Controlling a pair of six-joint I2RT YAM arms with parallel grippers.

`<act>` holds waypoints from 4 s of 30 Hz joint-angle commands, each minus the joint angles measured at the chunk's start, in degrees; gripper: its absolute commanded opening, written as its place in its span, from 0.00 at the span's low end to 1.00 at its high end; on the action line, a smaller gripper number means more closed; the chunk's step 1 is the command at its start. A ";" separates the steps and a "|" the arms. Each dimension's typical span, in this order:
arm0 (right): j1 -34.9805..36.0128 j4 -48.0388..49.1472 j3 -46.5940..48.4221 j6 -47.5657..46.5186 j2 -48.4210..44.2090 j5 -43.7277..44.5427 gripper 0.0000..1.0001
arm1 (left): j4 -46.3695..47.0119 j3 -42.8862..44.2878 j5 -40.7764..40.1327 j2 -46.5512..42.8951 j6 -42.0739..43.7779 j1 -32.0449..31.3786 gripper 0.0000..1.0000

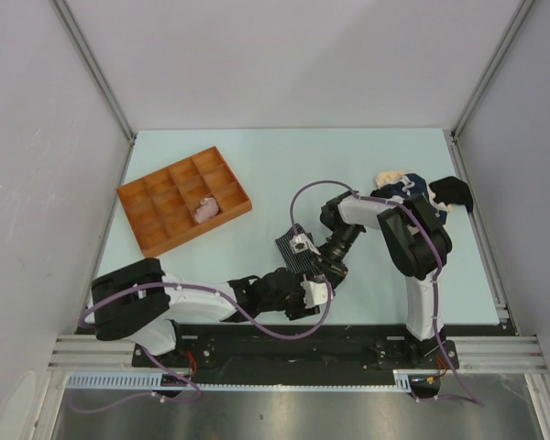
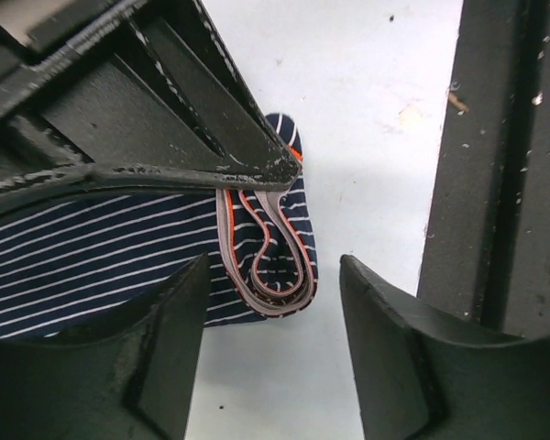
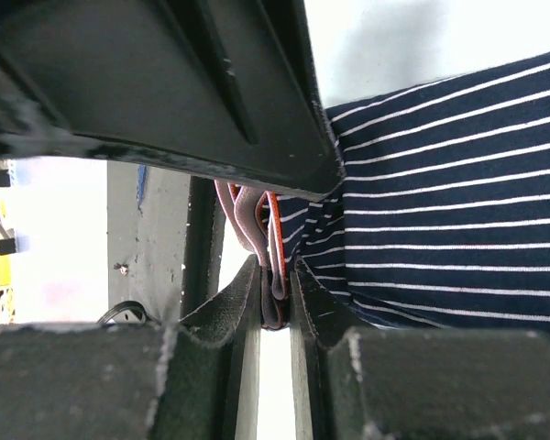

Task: Roll the underwear
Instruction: Roll the underwear to the center of the board.

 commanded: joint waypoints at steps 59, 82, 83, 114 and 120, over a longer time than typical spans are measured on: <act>11.20 48.05 -31.81 -13.51 -35.01 21.71 0.60 | -12.71 14.00 30.60 17.74 -30.14 27.66 0.00; 11.65 42.20 -29.98 -10.35 -28.33 22.27 0.24 | 1.60 -6.71 14.79 -16.60 -32.78 31.70 0.59; 10.77 40.69 -28.66 -9.82 -28.16 20.94 0.23 | 2.75 -8.57 14.09 -18.98 -32.08 31.61 0.59; 1.71 -0.99 0.97 -3.31 0.58 -0.87 0.23 | 4.25 -7.10 5.20 -12.33 0.71 1.82 0.67; 1.01 -0.63 0.97 -3.05 1.20 -0.87 0.24 | 4.26 -2.79 5.38 -5.29 1.32 1.82 0.64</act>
